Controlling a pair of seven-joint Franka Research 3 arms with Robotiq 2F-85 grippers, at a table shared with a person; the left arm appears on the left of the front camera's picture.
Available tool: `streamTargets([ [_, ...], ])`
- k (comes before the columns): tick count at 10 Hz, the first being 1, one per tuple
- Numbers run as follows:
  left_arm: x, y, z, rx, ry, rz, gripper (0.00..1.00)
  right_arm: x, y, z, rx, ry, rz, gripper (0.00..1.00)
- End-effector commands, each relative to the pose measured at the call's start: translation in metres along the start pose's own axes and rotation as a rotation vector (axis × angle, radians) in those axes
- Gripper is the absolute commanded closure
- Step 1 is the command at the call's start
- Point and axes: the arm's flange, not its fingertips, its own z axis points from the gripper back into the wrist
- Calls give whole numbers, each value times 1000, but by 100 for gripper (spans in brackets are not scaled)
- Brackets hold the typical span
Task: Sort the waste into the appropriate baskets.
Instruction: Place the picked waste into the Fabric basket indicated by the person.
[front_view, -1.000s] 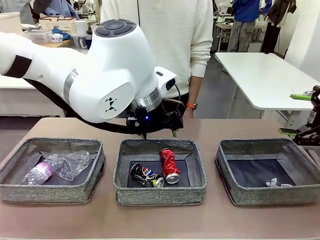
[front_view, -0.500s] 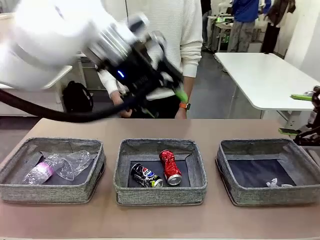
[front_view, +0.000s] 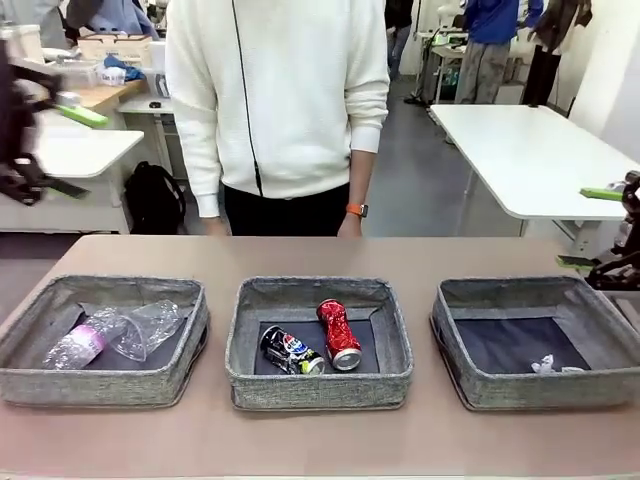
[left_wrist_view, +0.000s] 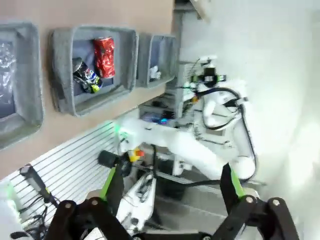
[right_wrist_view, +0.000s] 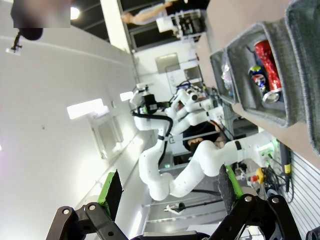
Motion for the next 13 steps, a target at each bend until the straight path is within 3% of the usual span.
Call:
streamTargets([
  [1, -4, 50, 32, -222, -98, 30, 0, 0, 6, -1, 8, -8, -17, 0],
  [4, -31, 125, 40, -331, -204, 138, 0, 0, 6, -1, 8, -8, -17, 0],
  [5, -31, 138, 36, -413, -243, 246, 0, 0, 6, -1, 8, -8, -17, 0],
  [6, -29, 121, 58, -301, -200, 139, 0, 0, 6, -1, 8, -8, -17, 0],
  [13, -29, 121, 58, -301, -200, 139, 0, 0, 6, -1, 8, -8, -17, 0],
])
